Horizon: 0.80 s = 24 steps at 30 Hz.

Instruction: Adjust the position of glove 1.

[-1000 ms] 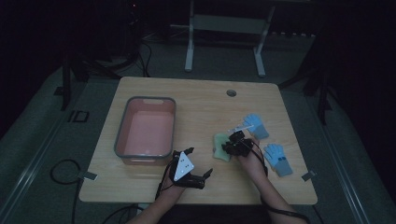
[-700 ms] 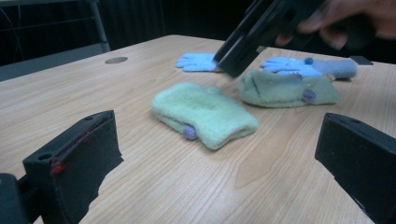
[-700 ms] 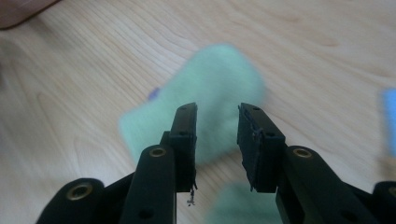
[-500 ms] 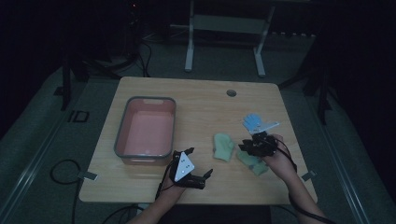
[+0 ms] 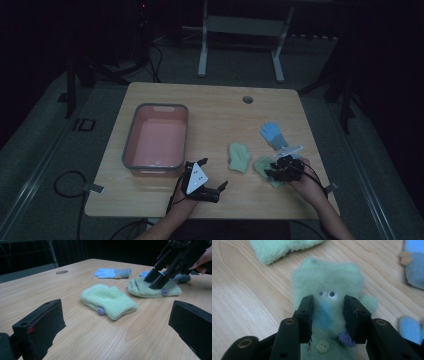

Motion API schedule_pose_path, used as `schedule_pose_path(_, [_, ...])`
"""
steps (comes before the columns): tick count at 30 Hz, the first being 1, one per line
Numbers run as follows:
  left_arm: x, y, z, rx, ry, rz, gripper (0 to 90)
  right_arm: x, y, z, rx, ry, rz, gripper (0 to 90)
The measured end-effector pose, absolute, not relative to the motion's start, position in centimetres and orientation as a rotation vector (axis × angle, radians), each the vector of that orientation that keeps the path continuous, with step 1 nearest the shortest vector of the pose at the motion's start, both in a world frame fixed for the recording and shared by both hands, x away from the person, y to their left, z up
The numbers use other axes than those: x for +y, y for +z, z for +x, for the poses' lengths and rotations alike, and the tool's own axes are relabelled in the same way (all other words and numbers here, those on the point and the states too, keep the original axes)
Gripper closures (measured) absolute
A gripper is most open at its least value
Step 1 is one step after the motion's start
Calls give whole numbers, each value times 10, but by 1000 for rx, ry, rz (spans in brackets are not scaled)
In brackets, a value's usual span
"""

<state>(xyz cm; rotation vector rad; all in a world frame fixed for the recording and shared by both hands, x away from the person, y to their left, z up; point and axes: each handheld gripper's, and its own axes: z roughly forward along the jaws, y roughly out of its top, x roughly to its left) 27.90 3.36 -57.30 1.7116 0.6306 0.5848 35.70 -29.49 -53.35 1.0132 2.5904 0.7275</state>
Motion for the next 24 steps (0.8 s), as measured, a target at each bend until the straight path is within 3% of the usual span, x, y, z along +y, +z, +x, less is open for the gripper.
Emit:
schedule_pose_path(10, [33,-573,279,626,593,1716,0,-288,-535,348,2476,738,1131,855])
schedule_pose_path(18, [33,-573,279,631,591,1713,0,-279,-492,343,2112,910,1379,859])
schedule_pose_path(24, [33,-573,279,628,593,1715,0,-268,-495,346,1990,857,1509,859])
